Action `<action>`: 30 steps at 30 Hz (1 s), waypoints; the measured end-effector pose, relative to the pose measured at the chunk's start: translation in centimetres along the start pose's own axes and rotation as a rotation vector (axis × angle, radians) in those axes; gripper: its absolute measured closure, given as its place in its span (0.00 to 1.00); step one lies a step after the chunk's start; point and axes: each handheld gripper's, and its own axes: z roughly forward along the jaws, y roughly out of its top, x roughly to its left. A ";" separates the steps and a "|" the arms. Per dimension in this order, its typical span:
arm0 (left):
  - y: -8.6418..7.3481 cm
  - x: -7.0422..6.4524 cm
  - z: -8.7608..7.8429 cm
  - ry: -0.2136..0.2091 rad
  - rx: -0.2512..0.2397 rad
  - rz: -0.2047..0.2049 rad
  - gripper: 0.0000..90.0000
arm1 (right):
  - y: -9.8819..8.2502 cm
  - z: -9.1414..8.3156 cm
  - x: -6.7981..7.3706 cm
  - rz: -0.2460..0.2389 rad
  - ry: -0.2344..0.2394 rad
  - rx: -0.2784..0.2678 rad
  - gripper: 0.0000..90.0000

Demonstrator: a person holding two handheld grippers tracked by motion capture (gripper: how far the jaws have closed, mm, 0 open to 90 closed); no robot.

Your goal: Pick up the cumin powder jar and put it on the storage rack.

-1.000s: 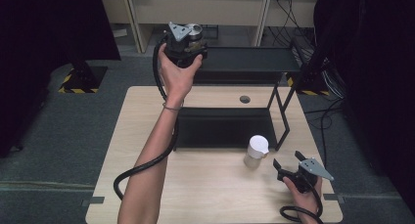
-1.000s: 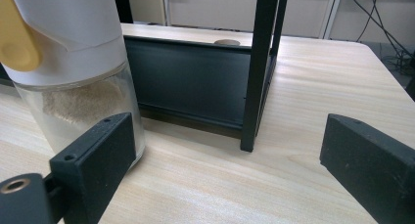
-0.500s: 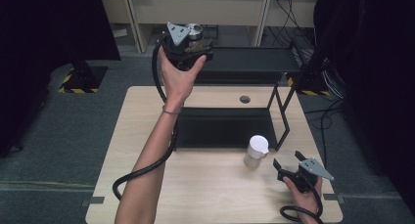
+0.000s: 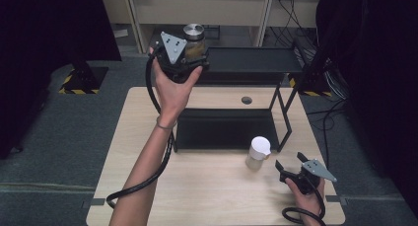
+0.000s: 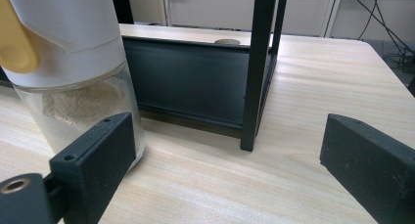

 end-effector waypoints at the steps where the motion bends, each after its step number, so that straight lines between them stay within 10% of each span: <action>1: -0.3 0.1 -0.3 0.000 -0.005 -0.001 0.00 | 0.0 0.0 0.0 0.000 -0.001 -0.001 0.07; 30: -4.8 0.0 -4.3 -0.032 -0.074 0.014 0.00 | -0.1 0.0 0.1 -0.004 -0.002 -0.006 0.07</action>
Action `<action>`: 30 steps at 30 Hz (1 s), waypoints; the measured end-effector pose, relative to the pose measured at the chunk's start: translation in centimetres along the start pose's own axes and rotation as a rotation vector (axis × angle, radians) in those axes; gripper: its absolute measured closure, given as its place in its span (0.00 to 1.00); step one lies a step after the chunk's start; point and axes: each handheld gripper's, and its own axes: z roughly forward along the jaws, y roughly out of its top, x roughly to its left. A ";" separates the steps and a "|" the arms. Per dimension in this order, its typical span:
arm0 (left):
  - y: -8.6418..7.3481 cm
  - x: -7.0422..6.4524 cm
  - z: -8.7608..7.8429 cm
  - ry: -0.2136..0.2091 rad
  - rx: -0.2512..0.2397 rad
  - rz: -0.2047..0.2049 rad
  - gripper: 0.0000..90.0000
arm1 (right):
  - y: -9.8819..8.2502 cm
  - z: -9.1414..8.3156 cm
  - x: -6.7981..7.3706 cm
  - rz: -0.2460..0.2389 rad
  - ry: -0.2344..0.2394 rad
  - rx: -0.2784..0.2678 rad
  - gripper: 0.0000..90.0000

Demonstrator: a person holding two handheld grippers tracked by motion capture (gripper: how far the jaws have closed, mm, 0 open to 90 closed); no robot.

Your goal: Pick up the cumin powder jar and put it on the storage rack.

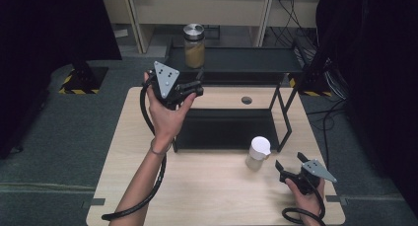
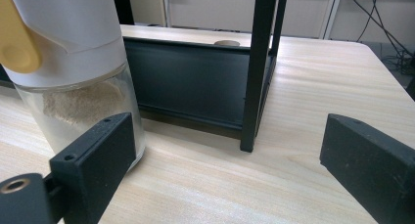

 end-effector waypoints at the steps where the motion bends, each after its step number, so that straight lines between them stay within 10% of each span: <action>1: 0.0 0.0 0.0 0.000 0.000 0.000 0.00 | 0.0 0.0 0.0 0.002 0.001 0.000 0.07; 30: -5.0 0.1 -5.1 -0.019 -0.012 -0.034 0.00 | 0.0 0.0 0.1 -0.006 -0.001 0.000 0.07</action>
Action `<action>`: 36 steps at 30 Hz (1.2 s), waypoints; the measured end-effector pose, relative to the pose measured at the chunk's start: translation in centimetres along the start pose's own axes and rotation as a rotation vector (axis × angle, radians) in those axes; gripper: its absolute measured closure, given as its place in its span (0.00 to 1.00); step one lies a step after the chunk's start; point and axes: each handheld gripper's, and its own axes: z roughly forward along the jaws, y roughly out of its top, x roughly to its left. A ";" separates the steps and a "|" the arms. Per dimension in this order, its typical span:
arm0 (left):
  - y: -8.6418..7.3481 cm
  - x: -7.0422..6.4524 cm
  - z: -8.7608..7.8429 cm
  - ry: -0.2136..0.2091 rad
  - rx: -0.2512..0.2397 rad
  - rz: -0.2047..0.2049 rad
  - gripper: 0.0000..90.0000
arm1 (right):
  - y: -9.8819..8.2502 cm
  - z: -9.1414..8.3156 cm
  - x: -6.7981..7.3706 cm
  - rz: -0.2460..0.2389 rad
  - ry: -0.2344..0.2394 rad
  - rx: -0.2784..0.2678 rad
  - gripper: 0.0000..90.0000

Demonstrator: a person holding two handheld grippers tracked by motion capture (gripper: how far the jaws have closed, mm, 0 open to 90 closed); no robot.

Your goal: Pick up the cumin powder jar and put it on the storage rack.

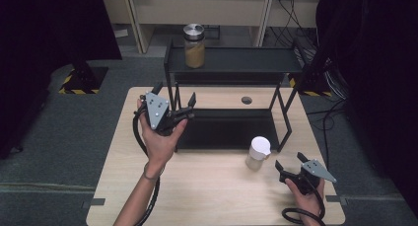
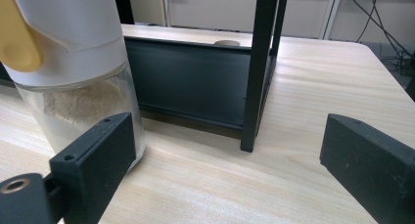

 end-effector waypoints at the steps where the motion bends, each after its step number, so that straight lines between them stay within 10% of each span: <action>1: -0.2 -0.1 -0.1 0.000 0.000 0.000 0.00 | 0.0 0.0 0.0 0.001 0.001 0.000 0.07; 36: -7.0 -1.4 -3.9 -0.013 0.069 -0.009 0.00 | 0.0 0.0 0.0 0.002 0.003 0.003 0.07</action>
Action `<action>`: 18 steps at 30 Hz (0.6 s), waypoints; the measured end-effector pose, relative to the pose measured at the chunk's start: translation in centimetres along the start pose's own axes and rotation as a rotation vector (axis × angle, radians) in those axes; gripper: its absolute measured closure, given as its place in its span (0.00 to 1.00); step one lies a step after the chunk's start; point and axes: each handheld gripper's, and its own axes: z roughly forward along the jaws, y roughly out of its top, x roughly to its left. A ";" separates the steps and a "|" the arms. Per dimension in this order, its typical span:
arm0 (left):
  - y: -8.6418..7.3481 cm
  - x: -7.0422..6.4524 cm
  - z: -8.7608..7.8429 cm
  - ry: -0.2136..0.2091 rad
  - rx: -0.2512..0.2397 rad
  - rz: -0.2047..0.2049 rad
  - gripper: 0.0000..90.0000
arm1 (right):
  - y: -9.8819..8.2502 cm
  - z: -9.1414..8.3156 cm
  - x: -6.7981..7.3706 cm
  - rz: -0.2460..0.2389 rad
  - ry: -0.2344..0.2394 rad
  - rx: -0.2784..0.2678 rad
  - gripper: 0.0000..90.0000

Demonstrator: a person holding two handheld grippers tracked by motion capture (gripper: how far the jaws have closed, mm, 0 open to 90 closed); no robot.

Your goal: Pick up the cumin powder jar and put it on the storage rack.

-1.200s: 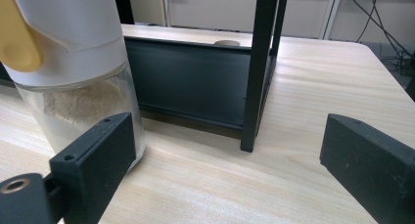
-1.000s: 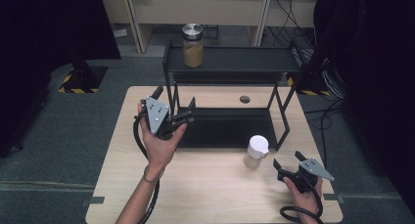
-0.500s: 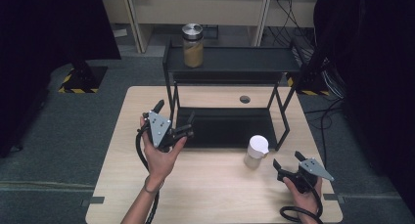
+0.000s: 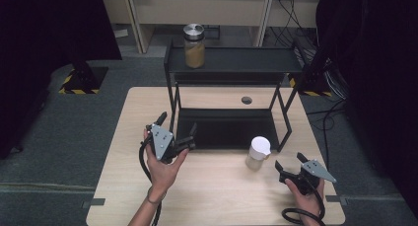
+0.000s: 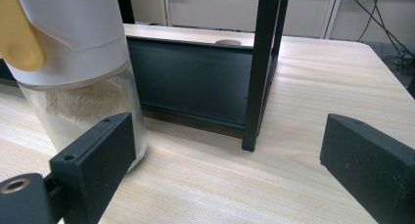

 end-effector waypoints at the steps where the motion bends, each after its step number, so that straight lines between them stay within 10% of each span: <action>1: -0.2 0.0 -0.1 -0.001 0.003 0.002 0.00 | 0.0 0.0 0.0 0.000 0.000 0.000 0.07; 18: -3.5 -0.9 -2.1 0.002 0.083 -0.032 0.00 | 0.0 0.0 0.0 -0.003 0.000 0.002 0.07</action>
